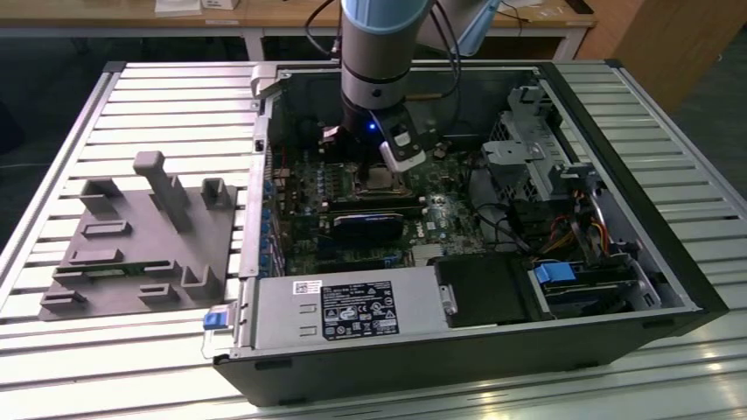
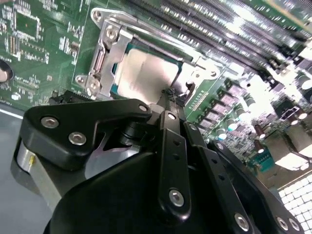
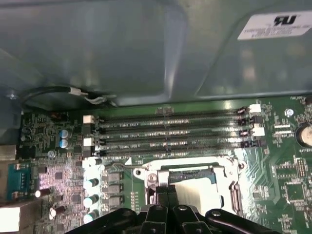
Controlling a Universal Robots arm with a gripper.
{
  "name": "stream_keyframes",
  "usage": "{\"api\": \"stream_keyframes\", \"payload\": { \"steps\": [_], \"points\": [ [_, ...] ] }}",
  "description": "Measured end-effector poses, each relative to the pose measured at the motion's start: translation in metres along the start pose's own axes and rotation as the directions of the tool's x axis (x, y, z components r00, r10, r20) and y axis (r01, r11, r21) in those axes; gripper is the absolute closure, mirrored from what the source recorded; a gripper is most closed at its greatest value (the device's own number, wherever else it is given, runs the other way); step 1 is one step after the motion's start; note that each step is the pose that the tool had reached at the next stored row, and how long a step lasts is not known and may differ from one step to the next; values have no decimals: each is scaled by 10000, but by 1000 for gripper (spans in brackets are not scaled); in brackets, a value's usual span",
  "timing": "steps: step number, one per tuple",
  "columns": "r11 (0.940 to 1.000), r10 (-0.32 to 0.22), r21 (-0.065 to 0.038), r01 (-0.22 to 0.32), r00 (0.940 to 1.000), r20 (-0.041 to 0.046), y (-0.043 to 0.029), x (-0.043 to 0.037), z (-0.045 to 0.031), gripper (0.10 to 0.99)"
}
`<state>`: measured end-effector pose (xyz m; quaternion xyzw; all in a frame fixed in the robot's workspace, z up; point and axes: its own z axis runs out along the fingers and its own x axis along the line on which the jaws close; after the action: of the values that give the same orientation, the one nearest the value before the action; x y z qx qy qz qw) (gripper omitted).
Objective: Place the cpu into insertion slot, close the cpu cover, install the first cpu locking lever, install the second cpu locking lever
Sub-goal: 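Close the cpu cover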
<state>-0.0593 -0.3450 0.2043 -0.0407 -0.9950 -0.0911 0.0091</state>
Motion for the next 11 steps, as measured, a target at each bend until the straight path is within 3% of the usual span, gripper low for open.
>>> {"api": "stream_keyframes", "payload": {
  "steps": [3,9,11],
  "points": [
    [9997,3,262,-4,10000,22,0,0,0,980],
    [9981,5,619,-9,10000,51,-3,0,15,980],
    [9977,5,682,-9,10000,57,-3,-1,16,980]
  ]
}}
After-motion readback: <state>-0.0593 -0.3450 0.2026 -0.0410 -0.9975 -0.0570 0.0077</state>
